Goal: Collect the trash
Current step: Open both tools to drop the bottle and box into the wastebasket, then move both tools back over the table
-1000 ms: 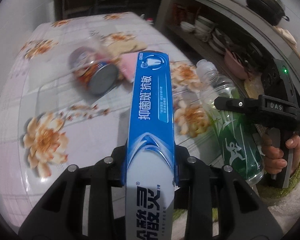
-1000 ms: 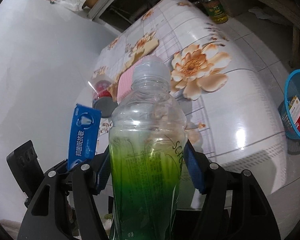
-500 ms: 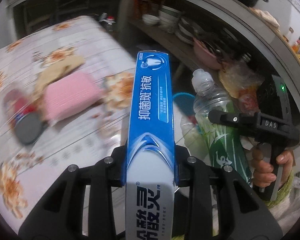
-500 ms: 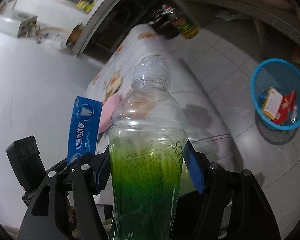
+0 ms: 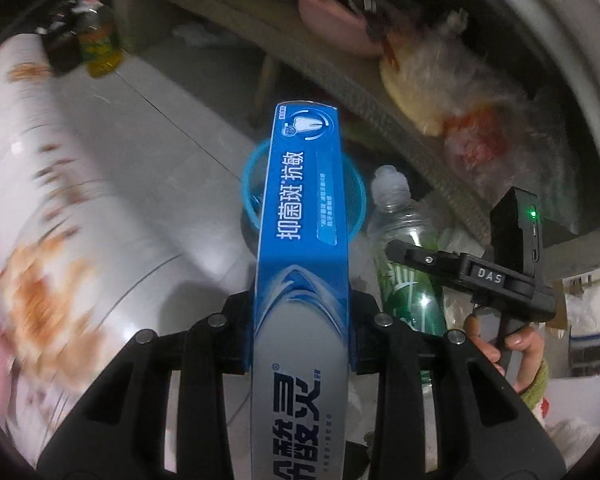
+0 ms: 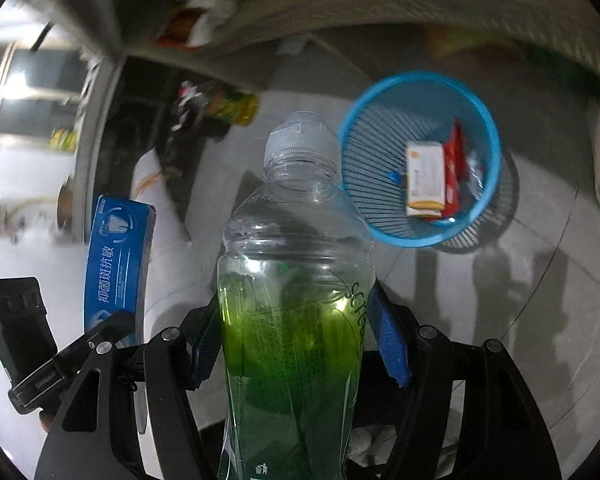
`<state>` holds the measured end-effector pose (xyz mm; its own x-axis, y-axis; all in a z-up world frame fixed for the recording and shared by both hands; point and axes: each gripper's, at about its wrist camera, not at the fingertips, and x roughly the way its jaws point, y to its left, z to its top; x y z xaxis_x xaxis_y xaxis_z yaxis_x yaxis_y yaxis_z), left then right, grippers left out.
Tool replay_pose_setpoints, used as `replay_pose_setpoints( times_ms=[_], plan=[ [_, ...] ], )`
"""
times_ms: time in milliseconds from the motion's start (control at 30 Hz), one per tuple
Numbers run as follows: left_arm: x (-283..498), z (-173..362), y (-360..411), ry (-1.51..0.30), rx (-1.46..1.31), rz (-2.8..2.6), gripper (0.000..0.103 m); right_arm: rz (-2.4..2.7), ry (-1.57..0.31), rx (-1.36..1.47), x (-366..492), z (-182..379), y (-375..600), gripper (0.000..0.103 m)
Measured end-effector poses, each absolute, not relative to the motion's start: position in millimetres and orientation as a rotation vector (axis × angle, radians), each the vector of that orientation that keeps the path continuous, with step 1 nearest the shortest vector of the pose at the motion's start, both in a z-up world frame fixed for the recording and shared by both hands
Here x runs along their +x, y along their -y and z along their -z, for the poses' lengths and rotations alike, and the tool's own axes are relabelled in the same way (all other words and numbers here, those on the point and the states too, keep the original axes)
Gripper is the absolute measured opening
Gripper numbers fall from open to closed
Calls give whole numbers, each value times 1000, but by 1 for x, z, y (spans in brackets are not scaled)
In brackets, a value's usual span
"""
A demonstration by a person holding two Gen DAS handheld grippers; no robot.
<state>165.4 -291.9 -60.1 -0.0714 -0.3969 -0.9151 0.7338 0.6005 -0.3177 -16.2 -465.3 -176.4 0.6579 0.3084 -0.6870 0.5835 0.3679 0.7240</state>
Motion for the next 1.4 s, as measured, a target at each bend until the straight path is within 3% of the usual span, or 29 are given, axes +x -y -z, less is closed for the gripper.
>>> replay_pose_setpoints(
  times_ms=[200,233,267,333,633,1067,1400],
  plan=[
    [189,107,372,-1424,424,924,32,287,-903,1325,17,232,514,66],
    [195,112,384,-1422,412,930,35,295,-900,1331,22,239,522,66],
    [199,115,392,-1419,400,931,53,312,-902,1337,29,248,530,68],
    [208,118,408,-1390,357,903,67,370,-914,1345,39,270,547,73],
    [208,126,404,-1377,294,881,67,462,-956,1275,23,300,540,73],
    [184,58,328,-1234,188,954,75,439,-921,1147,-26,245,488,73],
    [153,-19,139,-963,19,796,82,219,-855,935,6,145,431,80]
  ],
)
